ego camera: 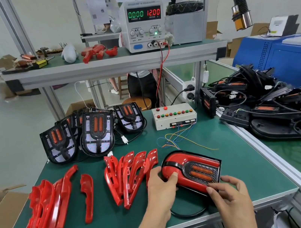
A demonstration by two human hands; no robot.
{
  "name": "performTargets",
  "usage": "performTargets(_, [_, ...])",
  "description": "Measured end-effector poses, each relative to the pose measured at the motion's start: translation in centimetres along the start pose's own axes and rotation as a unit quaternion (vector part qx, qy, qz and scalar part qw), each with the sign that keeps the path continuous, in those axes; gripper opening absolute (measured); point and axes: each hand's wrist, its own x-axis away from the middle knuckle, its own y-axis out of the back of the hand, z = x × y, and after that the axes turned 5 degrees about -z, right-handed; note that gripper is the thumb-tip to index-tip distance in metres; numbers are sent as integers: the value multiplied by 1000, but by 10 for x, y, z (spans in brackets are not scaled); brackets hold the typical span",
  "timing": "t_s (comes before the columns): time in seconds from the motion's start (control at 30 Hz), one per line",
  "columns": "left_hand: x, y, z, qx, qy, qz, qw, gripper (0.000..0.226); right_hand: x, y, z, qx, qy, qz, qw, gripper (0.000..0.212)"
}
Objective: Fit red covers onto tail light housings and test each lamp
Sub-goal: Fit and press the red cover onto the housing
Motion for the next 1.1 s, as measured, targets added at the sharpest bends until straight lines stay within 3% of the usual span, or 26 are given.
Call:
performTargets(0.23, [-1, -3, -8, 108, -8, 17, 994, 39, -5, 5, 6, -46, 17, 32, 998, 31])
performTargets(0.37, [-4, 1, -6, 123, -17, 105, 987, 74, -8, 11, 12, -43, 28, 57, 997, 27])
performTargets(0.5, [-4, 2, 3, 108, -47, 126, 985, 89, -9, 12, 12, -47, 32, 71, 996, 21])
performTargets(0.6, [-4, 1, 8, 103, -66, 111, 986, 85, -8, 13, 9, -53, 34, 74, 995, 12])
performTargets(0.73, [-4, 1, 12, 97, -81, 109, 986, 84, -7, 10, -3, -39, 42, 76, 995, 18])
performTargets(0.8, [-3, 1, 14, 94, -82, 126, 984, 93, -7, 9, -9, -16, 68, 59, 996, 21])
performTargets(0.9, [-3, 1, 17, 87, -73, 138, 984, 103, -5, 10, -12, 49, 138, 31, 989, 7])
performTargets(1.1, [-3, -1, 15, 90, -66, 129, 985, 96, -4, 9, -16, 142, 246, 24, 959, 8])
